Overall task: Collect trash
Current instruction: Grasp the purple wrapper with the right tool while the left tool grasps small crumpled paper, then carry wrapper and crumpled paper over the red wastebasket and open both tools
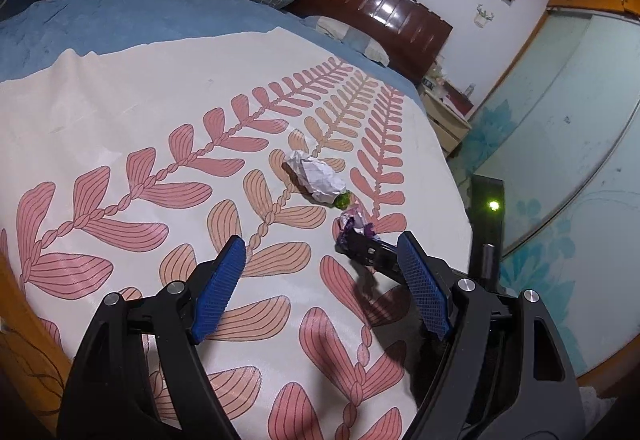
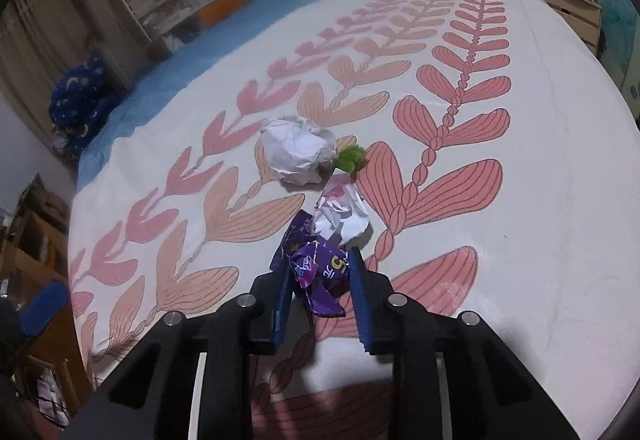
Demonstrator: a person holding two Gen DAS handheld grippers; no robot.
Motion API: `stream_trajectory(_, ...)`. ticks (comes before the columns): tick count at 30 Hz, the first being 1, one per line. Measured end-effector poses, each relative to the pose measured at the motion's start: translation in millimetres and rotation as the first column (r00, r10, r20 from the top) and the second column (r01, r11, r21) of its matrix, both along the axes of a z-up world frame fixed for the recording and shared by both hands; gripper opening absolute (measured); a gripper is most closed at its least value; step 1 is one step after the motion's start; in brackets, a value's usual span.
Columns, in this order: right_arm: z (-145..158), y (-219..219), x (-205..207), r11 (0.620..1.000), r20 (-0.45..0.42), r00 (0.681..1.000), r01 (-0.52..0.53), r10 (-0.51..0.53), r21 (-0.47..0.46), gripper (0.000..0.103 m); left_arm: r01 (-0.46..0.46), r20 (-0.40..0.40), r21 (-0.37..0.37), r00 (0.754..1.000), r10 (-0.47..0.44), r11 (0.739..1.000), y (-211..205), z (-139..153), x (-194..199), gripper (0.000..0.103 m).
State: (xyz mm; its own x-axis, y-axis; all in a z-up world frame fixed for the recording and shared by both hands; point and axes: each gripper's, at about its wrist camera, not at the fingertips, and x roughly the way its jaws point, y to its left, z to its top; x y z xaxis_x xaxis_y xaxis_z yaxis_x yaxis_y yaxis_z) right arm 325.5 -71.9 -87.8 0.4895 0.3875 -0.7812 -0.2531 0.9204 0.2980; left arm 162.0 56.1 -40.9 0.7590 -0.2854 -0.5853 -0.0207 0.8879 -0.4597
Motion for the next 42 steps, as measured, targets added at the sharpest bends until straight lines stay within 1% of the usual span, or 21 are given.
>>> stream_trajectory(4,11,-19,-23,1.000,0.030,0.999,-0.014,0.013,0.027,0.025,-0.008,-0.012,-0.008,1.000,0.008,1.000,0,-4,2,0.078)
stream_trajectory(8,27,-62,-60,0.999,0.068,0.998,-0.007,0.005,0.038,0.025,0.019,-0.025,-0.017,0.999,-0.020,1.000,-14,-10,18,0.078)
stream_trajectory(10,29,-87,-77,0.999,0.072,0.997,0.011,-0.014,0.039,0.025,0.050,-0.041,-0.012,0.998,-0.051,0.999,-29,-14,35,0.082)
stream_trajectory(11,28,-100,-84,0.999,0.070,0.997,0.025,-0.028,0.039,0.025,0.065,-0.050,-0.002,0.997,-0.065,0.998,-37,-18,43,0.082)
stream_trajectory(14,15,-129,-96,0.997,0.055,0.996,0.061,-0.064,0.051,0.025,0.122,-0.094,0.073,0.989,-0.115,0.990,-65,-30,75,0.082)
stream_trajectory(15,10,-135,-98,0.996,0.053,0.996,0.061,-0.065,0.067,0.025,0.139,-0.116,0.090,0.985,-0.128,0.986,-73,-36,88,0.082)
stream_trajectory(16,9,-138,-100,0.995,0.061,0.996,0.059,-0.064,0.074,0.025,0.143,-0.134,0.089,0.982,-0.130,0.986,-76,-39,94,0.082)
stream_trajectory(18,8,-137,-102,0.997,0.079,0.995,0.054,-0.059,0.056,0.026,0.151,-0.154,0.086,0.979,-0.136,0.985,-84,-43,109,0.082)
stream_trajectory(21,4,-134,-101,0.998,0.091,0.995,0.048,-0.051,0.037,0.027,0.178,-0.181,0.105,0.971,-0.158,0.978,-94,-48,121,0.080)
stream_trajectory(22,3,-136,-101,0.998,0.094,0.994,0.048,-0.052,0.040,0.028,0.182,-0.206,0.118,0.966,-0.155,0.976,-97,-52,125,0.070)
stream_trajectory(23,3,-135,-102,0.998,0.095,0.994,0.048,-0.052,0.042,0.028,0.187,-0.244,0.127,0.958,-0.152,0.974,-99,-59,129,0.051)
stream_trajectory(24,2,-135,-102,0.998,0.097,0.994,0.049,-0.054,0.044,0.028,0.183,-0.268,0.130,0.953,-0.143,0.975,-98,-65,130,0.041)
stream_trajectory(25,1,-134,-103,0.998,0.100,0.993,0.050,-0.054,0.042,0.028,0.165,-0.273,0.140,0.954,-0.122,0.976,-97,-66,131,0.031)
stream_trajectory(27,1,-132,-103,0.998,0.103,0.993,0.048,-0.052,0.038,0.029,0.163,-0.268,0.133,0.955,-0.123,0.978,-96,-67,130,0.029)
stream_trajectory(28,1,-130,-102,0.998,0.103,0.993,0.048,-0.052,0.039,0.029,0.170,-0.264,0.126,0.955,-0.132,0.977,-97,-67,130,0.019)
stream_trajectory(30,1,-131,-102,0.998,0.104,0.993,0.048,-0.052,0.041,0.029,0.179,-0.257,0.121,0.956,-0.143,0.976,-97,-67,128,0.014)
stream_trajectory(31,1,-130,-102,0.998,0.103,0.993,0.048,-0.052,0.043,0.029,0.176,-0.251,0.124,0.958,-0.140,0.977,-97,-66,128,0.008)
stream_trajectory(37,1,-131,-102,0.998,0.103,0.993,0.051,-0.055,0.044,0.028,0.164,-0.222,0.127,0.966,-0.133,0.978,-95,-59,122,0.008)
stream_trajectory(39,1,-130,-103,0.998,0.105,0.993,0.051,-0.055,0.039,0.028,0.141,-0.216,0.124,0.970,-0.112,0.982,-91,-57,121,0.009)
stream_trajectory(40,1,-129,-103,0.998,0.106,0.993,0.052,-0.055,0.036,0.028,0.130,-0.213,0.122,0.972,-0.102,0.984,-89,-55,120,0.012)
stream_trajectory(42,0,-129,-102,0.998,0.106,0.993,0.052,-0.055,0.034,0.028,0.100,-0.212,0.133,0.975,-0.070,0.986,-86,-52,120,0.033)
